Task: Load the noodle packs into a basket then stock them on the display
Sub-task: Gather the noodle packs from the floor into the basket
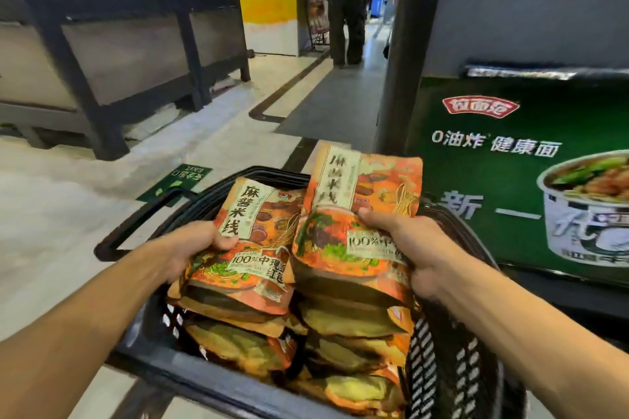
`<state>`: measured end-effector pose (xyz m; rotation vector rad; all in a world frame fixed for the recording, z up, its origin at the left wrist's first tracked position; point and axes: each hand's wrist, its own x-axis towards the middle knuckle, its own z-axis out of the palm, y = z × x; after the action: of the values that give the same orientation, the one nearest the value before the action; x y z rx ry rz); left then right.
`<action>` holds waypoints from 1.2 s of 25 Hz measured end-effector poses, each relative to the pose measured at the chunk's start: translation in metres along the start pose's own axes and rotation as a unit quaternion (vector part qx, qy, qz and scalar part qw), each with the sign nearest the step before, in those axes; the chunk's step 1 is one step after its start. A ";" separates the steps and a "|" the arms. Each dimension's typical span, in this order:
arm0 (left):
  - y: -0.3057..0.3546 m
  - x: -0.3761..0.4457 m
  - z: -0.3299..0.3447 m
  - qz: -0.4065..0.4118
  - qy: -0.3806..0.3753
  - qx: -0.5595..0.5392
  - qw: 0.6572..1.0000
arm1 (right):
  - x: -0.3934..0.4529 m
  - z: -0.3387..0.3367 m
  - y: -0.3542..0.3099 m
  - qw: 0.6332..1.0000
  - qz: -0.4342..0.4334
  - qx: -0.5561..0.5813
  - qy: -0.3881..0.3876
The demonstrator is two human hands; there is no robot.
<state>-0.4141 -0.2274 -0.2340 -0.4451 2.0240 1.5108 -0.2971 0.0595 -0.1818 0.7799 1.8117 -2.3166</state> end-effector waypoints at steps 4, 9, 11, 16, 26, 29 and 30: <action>0.005 0.004 -0.005 0.025 0.068 0.071 0.995 | 0.001 -0.001 0.025 0.994 0.076 -0.073 -0.029; -0.002 0.011 0.011 0.132 0.199 0.292 0.926 | -0.001 -0.006 0.034 0.987 0.101 -0.120 -0.018; -0.006 0.010 0.015 0.151 0.204 0.378 0.890 | -0.001 -0.004 0.038 0.988 0.091 -0.122 -0.005; -0.006 0.017 0.014 0.122 0.107 0.497 0.853 | 0.012 0.006 0.047 0.990 0.050 -0.122 0.056; -0.003 0.010 0.018 0.230 0.213 0.481 0.819 | 0.002 0.021 0.034 0.931 -0.017 -0.347 0.110; -0.014 0.008 0.025 0.192 0.059 0.402 0.893 | 0.001 0.018 0.040 0.896 -0.096 -0.408 0.146; -0.023 0.011 0.025 0.196 0.028 0.394 0.897 | 0.000 0.019 0.045 0.894 -0.108 -0.414 0.131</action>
<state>-0.4034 -0.2101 -0.2630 0.2684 2.6485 0.7296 -0.2859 0.0292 -0.2187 0.7711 2.7846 -1.2814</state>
